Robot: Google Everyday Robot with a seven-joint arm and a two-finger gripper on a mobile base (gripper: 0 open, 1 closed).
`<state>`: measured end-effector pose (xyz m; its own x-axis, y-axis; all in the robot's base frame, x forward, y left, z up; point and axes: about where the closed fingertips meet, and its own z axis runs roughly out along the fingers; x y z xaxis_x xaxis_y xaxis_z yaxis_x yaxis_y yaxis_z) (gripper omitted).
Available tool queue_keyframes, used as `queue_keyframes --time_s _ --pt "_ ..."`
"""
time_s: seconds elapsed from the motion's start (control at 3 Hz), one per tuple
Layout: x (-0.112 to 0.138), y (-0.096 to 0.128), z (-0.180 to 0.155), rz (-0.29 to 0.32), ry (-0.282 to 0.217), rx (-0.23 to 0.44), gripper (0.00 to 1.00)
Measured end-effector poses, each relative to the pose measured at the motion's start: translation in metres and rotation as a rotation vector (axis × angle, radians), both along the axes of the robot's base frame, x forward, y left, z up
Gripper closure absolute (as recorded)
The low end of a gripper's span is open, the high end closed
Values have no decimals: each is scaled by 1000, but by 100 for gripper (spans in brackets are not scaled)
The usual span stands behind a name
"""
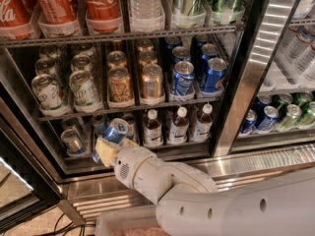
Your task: Pick redbull can from bottom shelf of fridge
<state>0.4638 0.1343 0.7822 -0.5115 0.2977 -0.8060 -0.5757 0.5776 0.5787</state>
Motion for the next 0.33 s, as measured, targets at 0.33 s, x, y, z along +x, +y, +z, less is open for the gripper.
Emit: queue_keyframes --time_s 0.33 --pt "0 0 0 0 0 0 100"
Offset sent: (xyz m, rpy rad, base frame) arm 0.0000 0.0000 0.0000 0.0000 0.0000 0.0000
